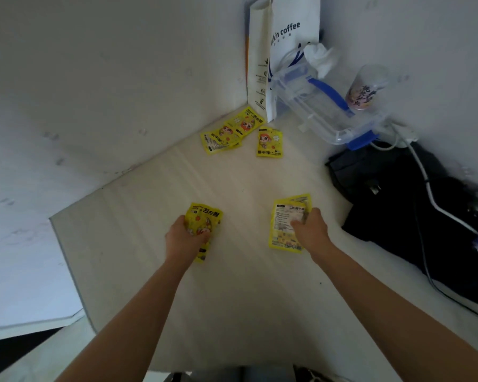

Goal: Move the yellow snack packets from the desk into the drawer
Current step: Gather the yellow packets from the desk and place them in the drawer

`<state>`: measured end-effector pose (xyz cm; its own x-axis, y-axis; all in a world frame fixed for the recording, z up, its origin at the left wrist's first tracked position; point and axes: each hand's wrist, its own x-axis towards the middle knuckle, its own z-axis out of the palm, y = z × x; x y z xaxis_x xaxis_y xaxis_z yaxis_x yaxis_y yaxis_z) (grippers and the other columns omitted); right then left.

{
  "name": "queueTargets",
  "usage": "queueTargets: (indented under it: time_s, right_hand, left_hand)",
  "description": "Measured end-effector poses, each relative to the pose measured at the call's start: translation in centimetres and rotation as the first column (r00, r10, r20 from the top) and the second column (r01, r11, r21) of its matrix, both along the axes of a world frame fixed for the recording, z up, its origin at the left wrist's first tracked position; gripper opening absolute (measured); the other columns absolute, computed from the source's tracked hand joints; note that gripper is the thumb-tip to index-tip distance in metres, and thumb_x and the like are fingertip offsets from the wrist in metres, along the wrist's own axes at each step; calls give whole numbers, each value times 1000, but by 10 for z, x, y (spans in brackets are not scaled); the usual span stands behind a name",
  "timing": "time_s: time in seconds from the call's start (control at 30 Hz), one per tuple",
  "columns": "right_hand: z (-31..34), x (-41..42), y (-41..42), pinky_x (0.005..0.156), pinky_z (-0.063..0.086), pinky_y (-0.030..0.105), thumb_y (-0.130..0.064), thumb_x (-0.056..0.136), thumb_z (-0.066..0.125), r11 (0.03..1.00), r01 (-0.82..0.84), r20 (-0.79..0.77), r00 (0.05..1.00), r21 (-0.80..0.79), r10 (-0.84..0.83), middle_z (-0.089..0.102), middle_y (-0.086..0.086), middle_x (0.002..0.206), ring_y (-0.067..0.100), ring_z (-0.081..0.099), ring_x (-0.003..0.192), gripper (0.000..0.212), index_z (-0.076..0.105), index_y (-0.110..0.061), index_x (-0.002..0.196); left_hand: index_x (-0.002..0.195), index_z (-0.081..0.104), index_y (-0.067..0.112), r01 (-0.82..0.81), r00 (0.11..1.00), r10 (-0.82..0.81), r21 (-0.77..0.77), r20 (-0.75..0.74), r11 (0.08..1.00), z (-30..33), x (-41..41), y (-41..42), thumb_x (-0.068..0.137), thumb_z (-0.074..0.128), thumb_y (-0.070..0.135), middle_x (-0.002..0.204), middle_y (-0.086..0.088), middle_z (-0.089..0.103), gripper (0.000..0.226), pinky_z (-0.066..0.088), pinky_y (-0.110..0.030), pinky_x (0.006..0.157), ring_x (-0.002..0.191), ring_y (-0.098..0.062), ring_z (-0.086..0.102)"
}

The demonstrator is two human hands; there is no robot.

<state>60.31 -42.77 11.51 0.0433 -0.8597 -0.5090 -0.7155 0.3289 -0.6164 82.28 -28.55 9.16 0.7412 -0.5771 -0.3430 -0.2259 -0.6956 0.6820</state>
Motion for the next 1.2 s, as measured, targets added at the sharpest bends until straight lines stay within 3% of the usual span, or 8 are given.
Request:
queueTargets:
  time_s: [0.13,0.27,0.43,0.57,0.8,0.93,1.07,1.2]
  right_hand:
    - [9,-17,31,71,42,31,-18,96,52,999,-43,27,999,-23,43,57,18,120,34,58,105,28,41,0,115]
    - [15,-41,66,69,46,33,-19,96,52,996,-66,35,997,-54,68,57,14,111,27,55,89,26,41,-2,112]
    - [17,-74,122,47,36,23,-21,96,52,998,-7,34,999,-59,10,51,7,100,22,50,81,28,41,-2,113]
    - [14,-104,180,45,36,22,-21,96,53,996,74,56,996,-54,-71,50,8,98,23,51,80,30,41,-1,114]
    - [10,-170,289,71,55,48,-20,93,54,967,250,28,968,-48,-249,50,6,91,27,54,82,20,39,-9,101]
    - [11,-223,343,69,42,30,-18,94,52,932,356,63,934,-67,-353,53,5,98,24,52,87,25,43,-4,113]
    - [13,-283,388,47,34,22,-19,95,51,873,483,79,875,-66,-478,50,1,92,13,47,69,20,41,-7,108]
    - [9,-346,429,55,39,25,-13,92,55,797,597,116,801,-91,-587,52,-3,83,23,54,76,30,38,-13,117]
  left_hand:
    - [90,61,13,17,999,-17,-21,-30,1000,1,-29,18,68,80,24,84,-4,68,31,56,-40,71,79,-24,64]
    - [88,60,14,65,996,-67,-46,-53,997,2,-60,35,67,79,23,82,-3,68,30,56,-43,70,78,-23,64]
    - [87,60,14,170,985,-172,-70,-28,983,4,-99,67,66,79,25,80,-3,67,30,54,-39,68,77,-24,63]
    - [88,61,16,258,965,-262,-88,-33,962,-1,-129,106,66,79,27,81,-1,67,31,54,-37,70,77,-21,63]
    - [91,59,11,394,912,-399,-73,-93,916,-5,-205,177,68,78,24,83,-3,64,33,48,-32,70,78,-24,60]
    - [97,54,10,470,855,-488,-137,-175,872,-1,-257,207,70,78,13,82,4,60,36,44,-30,64,74,-15,56]
    - [93,53,20,566,787,-582,-133,-205,813,0,-309,226,68,79,14,83,9,61,37,46,-30,69,75,-10,60]
    - [88,51,26,637,720,-658,-167,-220,752,-1,-375,241,67,80,12,85,8,65,38,49,-27,66,78,-15,64]
